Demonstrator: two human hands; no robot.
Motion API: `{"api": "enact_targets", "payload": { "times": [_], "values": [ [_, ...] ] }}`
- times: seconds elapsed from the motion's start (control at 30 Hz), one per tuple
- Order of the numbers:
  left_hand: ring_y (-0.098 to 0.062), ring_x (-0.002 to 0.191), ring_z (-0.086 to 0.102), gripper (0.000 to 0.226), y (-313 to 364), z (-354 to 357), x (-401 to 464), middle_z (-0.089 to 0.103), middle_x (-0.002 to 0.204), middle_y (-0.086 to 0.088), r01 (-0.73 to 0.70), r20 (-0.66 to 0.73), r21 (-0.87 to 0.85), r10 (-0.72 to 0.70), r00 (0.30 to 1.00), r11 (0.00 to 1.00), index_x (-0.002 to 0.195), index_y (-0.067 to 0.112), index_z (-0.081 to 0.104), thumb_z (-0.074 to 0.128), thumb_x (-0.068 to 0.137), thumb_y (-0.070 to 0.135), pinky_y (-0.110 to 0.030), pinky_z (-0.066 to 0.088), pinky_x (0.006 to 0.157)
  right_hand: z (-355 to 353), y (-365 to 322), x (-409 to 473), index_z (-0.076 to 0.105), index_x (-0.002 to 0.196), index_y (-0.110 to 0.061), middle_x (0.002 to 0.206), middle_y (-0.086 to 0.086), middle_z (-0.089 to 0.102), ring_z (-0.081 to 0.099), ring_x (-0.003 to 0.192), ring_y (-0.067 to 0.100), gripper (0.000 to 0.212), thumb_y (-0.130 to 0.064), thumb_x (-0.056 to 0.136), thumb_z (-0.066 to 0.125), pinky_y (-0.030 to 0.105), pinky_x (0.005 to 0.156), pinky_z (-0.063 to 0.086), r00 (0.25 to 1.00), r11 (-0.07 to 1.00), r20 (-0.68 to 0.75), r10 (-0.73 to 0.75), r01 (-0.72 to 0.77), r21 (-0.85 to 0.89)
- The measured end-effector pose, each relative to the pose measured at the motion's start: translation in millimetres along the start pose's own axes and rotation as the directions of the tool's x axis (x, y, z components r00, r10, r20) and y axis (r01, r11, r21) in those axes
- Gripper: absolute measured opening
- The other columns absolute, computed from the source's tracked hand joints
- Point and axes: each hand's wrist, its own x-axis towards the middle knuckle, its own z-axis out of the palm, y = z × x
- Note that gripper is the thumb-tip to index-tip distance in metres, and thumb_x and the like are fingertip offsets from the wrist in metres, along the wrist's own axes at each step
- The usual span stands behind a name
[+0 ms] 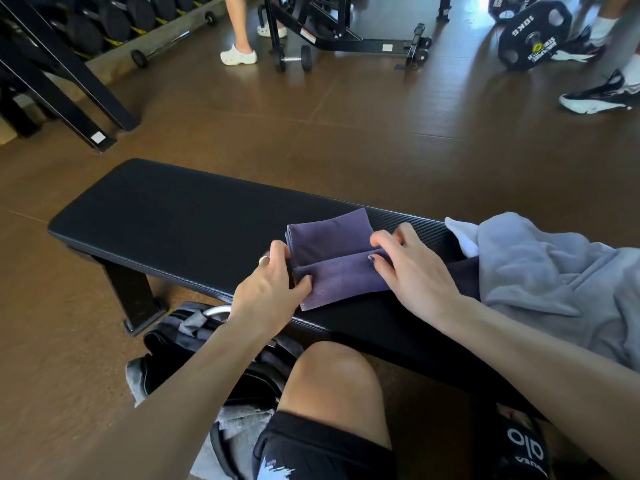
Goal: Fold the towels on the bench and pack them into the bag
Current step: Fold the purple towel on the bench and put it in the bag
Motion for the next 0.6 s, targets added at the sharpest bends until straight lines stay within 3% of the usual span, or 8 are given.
{"api": "enact_targets", "payload": {
  "times": [0.03,0.1,0.2,0.27,0.37,0.4,0.5,0.6],
  "values": [
    [-0.021,0.076,0.058,0.030,0,3,-1,0.054,0.095,0.003,-0.103,-0.102,0.093,0.112,0.989,0.990,0.109,0.019,0.044,0.064,0.091,0.032,-0.034,0.047,0.066,-1,0,0,0.055,0.104,-0.019,0.096,0.004,0.043,0.047,0.071,0.023,0.009,-0.025,0.098,0.057,0.033,0.059,0.040,0.998,0.997,-0.036,-0.050,0.048,-0.065],
    [-0.026,0.078,0.058,0.030,-1,10,-1,0.054,0.095,-0.004,-0.325,-0.188,0.340,0.402,0.896,0.883,0.104,0.016,0.051,0.072,0.082,0.018,-0.037,0.048,0.066,-1,0,-1,0.059,0.095,-0.014,0.095,0.006,0.046,0.048,0.074,0.023,0.006,-0.020,0.096,0.060,0.035,0.062,0.043,0.987,0.977,-0.079,-0.140,0.124,-0.176],
    [-0.027,0.083,0.053,0.048,-5,14,4,0.055,0.098,-0.006,-0.547,-0.041,0.512,0.654,0.755,0.663,0.102,0.017,0.054,0.080,0.063,0.006,-0.036,0.047,0.072,-1,1,-2,0.062,0.091,-0.012,0.096,0.007,0.052,0.053,0.081,0.027,0.013,-0.020,0.096,0.053,0.041,0.071,0.048,0.978,0.960,-0.081,-0.193,0.171,-0.224],
    [-0.026,0.083,0.055,0.052,-5,12,6,0.058,0.098,-0.007,-0.604,0.024,0.503,0.688,0.725,0.618,0.102,0.015,0.055,0.083,0.059,0.005,-0.036,0.050,0.073,-6,0,-5,0.062,0.092,-0.012,0.097,0.005,0.054,0.054,0.084,0.026,0.019,-0.025,0.095,0.048,0.040,0.075,0.047,0.978,0.961,-0.054,-0.204,0.189,-0.203],
    [-0.026,0.082,0.057,0.019,-5,8,3,0.060,0.097,-0.007,-0.633,0.006,0.435,0.701,0.713,0.640,0.098,0.012,0.063,0.070,0.080,0.015,-0.037,0.052,0.072,-16,-4,-9,0.063,0.094,-0.013,0.102,0.002,0.057,0.055,0.092,0.024,0.026,-0.032,0.084,0.050,0.038,0.082,0.045,0.974,0.958,0.025,-0.224,0.225,-0.176],
    [-0.026,0.084,0.057,0.017,-5,5,1,0.060,0.099,-0.006,-0.624,-0.002,0.402,0.683,0.731,0.670,0.099,0.011,0.064,0.062,0.087,0.024,-0.037,0.051,0.074,-19,-6,-9,0.064,0.097,-0.012,0.105,0.002,0.058,0.056,0.096,0.024,0.030,-0.033,0.080,0.051,0.038,0.086,0.044,0.969,0.954,0.053,-0.241,0.246,-0.171],
    [-0.025,0.093,0.056,0.044,-4,2,-5,0.059,0.107,-0.004,-0.584,0.086,0.410,0.608,0.789,0.700,0.108,0.013,0.063,0.056,0.082,0.048,-0.036,0.049,0.082,-22,-6,-9,0.065,0.108,-0.010,0.109,0.004,0.060,0.055,0.101,0.026,0.043,-0.031,0.072,0.053,0.039,0.093,0.043,0.948,0.934,0.132,-0.291,0.311,-0.177],
    [-0.025,0.098,0.056,0.053,0,2,-6,0.057,0.112,-0.003,-0.556,0.155,0.447,0.552,0.820,0.701,0.113,0.015,0.058,0.062,0.071,0.047,-0.035,0.049,0.087,-19,-4,-8,0.065,0.116,-0.008,0.111,0.005,0.063,0.058,0.101,0.027,0.049,-0.025,0.071,0.055,0.040,0.094,0.044,0.952,0.943,0.157,-0.263,0.288,-0.167]
  ]
}}
